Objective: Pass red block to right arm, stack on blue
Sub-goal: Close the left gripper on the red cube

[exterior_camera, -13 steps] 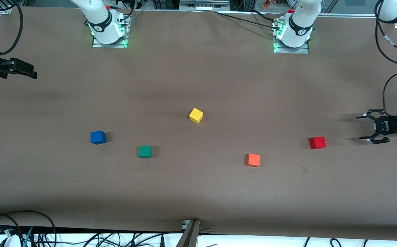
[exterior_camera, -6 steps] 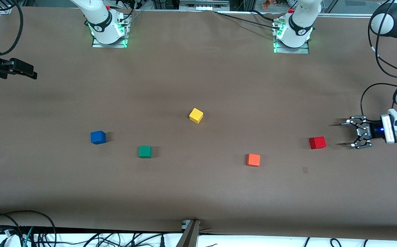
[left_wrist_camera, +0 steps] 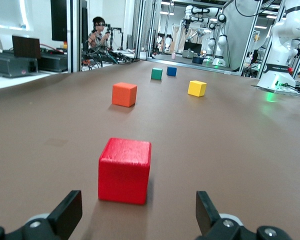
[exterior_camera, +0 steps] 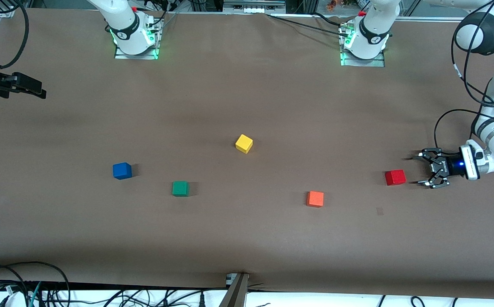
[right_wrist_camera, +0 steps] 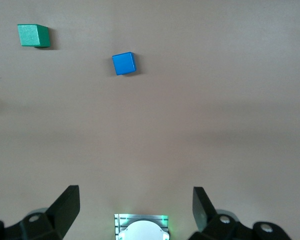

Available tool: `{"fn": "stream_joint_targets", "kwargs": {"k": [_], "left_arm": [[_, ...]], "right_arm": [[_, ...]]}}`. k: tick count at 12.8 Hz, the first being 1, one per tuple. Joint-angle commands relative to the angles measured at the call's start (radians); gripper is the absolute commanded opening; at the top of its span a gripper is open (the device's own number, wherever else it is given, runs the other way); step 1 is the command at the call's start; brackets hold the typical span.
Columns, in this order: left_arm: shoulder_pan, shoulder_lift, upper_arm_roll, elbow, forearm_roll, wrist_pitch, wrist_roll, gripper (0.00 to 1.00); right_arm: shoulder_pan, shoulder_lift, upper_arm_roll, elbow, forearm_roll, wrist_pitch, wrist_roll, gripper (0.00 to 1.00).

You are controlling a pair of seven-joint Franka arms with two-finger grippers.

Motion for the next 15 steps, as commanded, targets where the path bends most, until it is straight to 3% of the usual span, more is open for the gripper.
{"fn": "stream_joint_targets", "kwargs": {"k": [1,15], "left_arm": [[-0.027,0.053,-0.004,0.068,-0.033,-0.009,0.110,1.00],[-0.076,0.097,-0.034,0.079,-0.073,-0.004,0.191,1.00]], "right_arm": [[-0.001,0.009,0.003,0.021,0.003,-0.005,0.012,1.00],[-0.003,0.014,0.001,0.021,0.020,0.006,0.012,1.00]]}}
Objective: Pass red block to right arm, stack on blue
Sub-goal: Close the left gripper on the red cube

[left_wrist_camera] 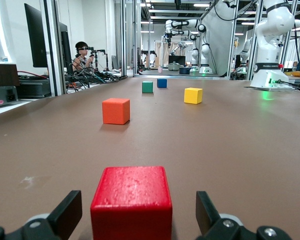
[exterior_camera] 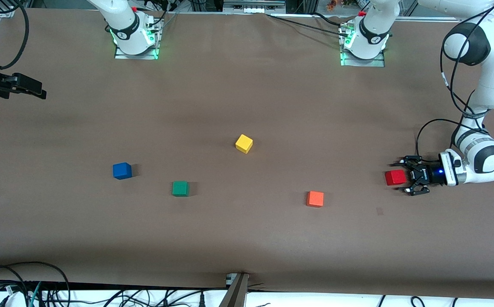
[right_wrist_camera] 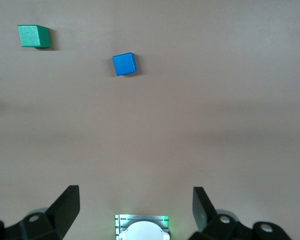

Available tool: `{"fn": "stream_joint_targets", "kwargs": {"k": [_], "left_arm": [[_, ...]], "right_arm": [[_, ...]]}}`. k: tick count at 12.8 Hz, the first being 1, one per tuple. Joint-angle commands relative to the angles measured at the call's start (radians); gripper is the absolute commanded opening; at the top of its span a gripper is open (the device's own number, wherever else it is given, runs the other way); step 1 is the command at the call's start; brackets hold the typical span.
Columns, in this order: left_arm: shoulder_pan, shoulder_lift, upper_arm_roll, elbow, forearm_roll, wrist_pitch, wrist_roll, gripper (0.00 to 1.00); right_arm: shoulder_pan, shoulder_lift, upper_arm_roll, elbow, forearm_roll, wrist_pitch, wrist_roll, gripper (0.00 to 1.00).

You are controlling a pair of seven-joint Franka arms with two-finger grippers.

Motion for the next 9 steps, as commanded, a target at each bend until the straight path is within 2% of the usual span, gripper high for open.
{"fn": "stream_joint_targets", "kwargs": {"k": [1,3,7,9], "left_arm": [[-0.018,0.017,0.007,0.024,-0.024,-0.004,0.104,0.92],[-0.020,0.017,0.007,0.024,-0.023,-0.004,0.107,0.56],[-0.019,0.017,0.007,0.024,-0.023,-0.002,0.109,0.01],[-0.020,0.014,0.006,0.024,-0.024,-0.004,0.107,0.00]], "right_arm": [[-0.004,0.011,0.002,0.021,0.015,0.002,0.012,1.00],[-0.007,0.011,0.000,0.021,0.018,0.002,0.012,1.00],[-0.005,0.011,0.000,0.021,0.020,0.002,0.012,1.00],[-0.005,0.011,0.000,0.021,0.020,0.003,0.014,1.00]]}}
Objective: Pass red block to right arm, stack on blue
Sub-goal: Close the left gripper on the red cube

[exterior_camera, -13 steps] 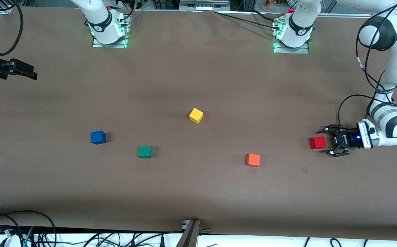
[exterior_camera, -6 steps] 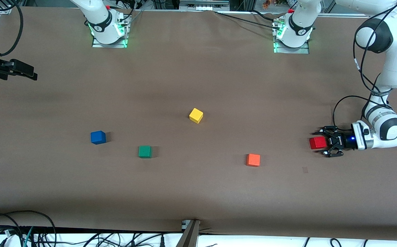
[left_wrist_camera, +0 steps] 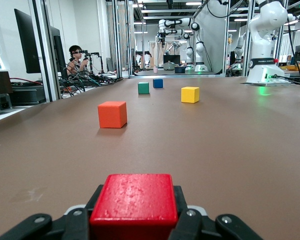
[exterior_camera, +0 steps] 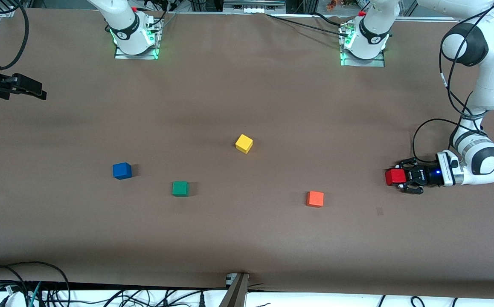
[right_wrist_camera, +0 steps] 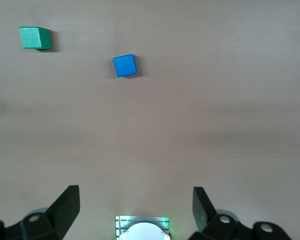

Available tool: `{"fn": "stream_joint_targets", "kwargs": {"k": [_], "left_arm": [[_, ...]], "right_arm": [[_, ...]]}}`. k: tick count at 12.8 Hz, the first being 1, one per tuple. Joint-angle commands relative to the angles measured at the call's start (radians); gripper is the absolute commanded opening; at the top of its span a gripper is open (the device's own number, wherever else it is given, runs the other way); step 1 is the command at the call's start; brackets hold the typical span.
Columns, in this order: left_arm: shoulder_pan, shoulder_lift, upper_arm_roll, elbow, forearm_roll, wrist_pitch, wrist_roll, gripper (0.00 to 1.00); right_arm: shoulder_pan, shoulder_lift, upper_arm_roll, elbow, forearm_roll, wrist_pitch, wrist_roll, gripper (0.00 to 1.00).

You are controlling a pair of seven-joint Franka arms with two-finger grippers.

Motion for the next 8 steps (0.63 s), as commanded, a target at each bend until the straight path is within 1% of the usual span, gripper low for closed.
{"fn": "stream_joint_targets", "kwargs": {"k": [1,3,6,8], "left_arm": [[-0.009,0.013,0.004,0.022,-0.024,-0.005,0.070,0.00],[-0.021,0.002,-0.025,0.022,-0.024,-0.012,0.064,0.00],[-0.018,-0.006,-0.135,0.022,-0.026,-0.012,0.038,0.00],[-0.014,-0.019,-0.224,0.021,-0.029,-0.025,-0.046,0.00]], "right_arm": [[-0.004,0.012,0.002,0.021,0.018,0.001,0.012,1.00],[-0.002,0.014,0.003,0.022,0.018,0.002,0.012,1.00],[0.000,0.017,0.005,0.022,0.018,0.007,0.013,1.00],[0.004,0.020,0.006,0.021,0.021,0.008,0.021,1.00]]}}
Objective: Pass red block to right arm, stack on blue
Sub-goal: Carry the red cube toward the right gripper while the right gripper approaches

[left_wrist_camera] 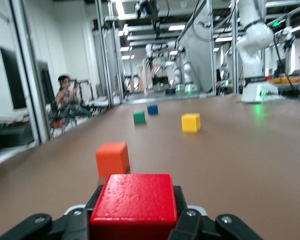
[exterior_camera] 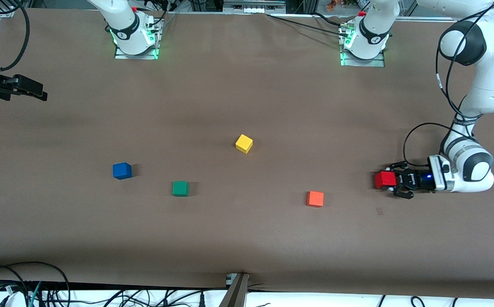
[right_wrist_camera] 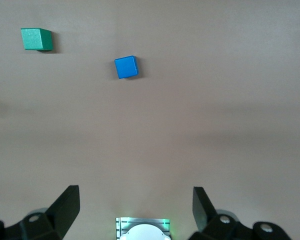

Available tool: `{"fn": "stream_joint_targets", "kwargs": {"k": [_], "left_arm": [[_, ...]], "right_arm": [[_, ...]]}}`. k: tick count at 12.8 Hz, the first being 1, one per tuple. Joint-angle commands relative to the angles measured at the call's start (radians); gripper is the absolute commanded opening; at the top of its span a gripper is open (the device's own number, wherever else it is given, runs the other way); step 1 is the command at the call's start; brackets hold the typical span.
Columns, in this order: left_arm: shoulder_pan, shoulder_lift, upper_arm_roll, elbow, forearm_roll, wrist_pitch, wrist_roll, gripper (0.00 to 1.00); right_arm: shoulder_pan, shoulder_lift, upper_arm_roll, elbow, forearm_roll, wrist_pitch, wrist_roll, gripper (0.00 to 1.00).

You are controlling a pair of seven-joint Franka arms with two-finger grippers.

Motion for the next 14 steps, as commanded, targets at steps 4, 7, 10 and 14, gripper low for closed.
{"fn": "stream_joint_targets", "kwargs": {"k": [4,7,10,14], "left_arm": [[-0.041,-0.076,-0.188,0.002,-0.035,-0.004,-0.265,0.00],[-0.081,-0.102,-0.308,-0.020,-0.095,0.123,-0.405,0.00],[-0.115,-0.113,-0.440,-0.033,-0.123,0.339,-0.523,0.00],[-0.215,-0.195,-0.509,-0.038,-0.121,0.598,-0.687,0.00]], "right_arm": [[-0.002,0.060,0.002,0.021,0.157,0.012,0.022,1.00],[-0.007,0.092,0.001,0.019,0.237,0.002,0.012,1.00],[-0.004,0.158,0.002,0.019,0.396,0.000,0.007,1.00],[-0.005,0.242,0.002,0.019,0.686,-0.001,-0.062,1.00]]}}
